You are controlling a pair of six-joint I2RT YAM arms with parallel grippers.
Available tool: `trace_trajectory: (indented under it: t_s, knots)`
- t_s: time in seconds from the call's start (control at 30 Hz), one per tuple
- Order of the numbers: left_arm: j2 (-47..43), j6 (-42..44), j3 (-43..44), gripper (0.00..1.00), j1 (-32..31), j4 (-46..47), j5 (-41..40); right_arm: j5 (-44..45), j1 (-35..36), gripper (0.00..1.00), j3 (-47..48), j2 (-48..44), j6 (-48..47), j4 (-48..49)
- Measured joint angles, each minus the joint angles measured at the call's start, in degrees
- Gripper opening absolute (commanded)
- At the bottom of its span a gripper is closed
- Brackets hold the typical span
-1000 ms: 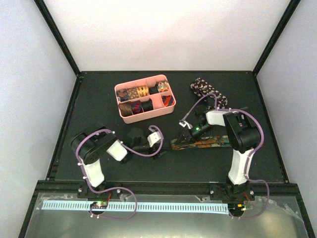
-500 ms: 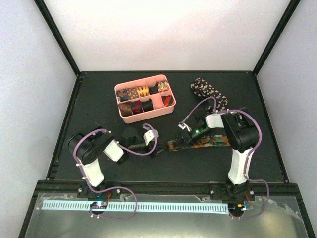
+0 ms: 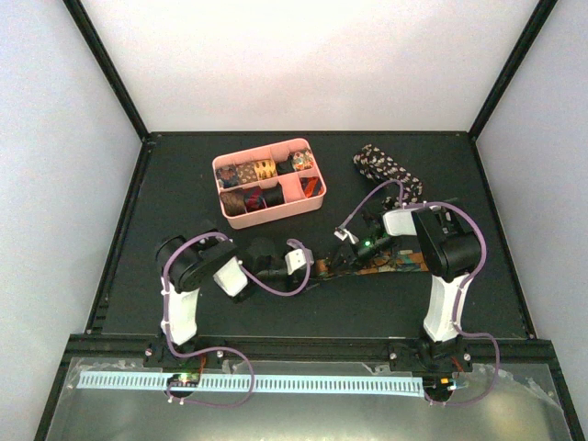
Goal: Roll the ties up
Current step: Roll the tie at the center of the board.
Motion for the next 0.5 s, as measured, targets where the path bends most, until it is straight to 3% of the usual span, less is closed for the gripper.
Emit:
trace_trajectory:
  t_s: [0.17, 0.3, 0.5]
  knots:
    - [2.34, 1.33, 2.29, 0.76, -1.14, -0.39, -1.18, 0.02, 0.00, 0.02, 0.00, 0.00, -0.42, -0.04]
    - [3.39, 2.25, 4.15, 0.48, -1.29, -2.54, -2.03, 0.00, -0.02, 0.02, 0.04, 0.00, -0.70, -0.11]
    - [1.11, 5.53, 6.88, 0.36, -3.39, -12.17, -4.85, 0.79, -0.22, 0.24, 0.52, -0.15, -2.58, -1.57]
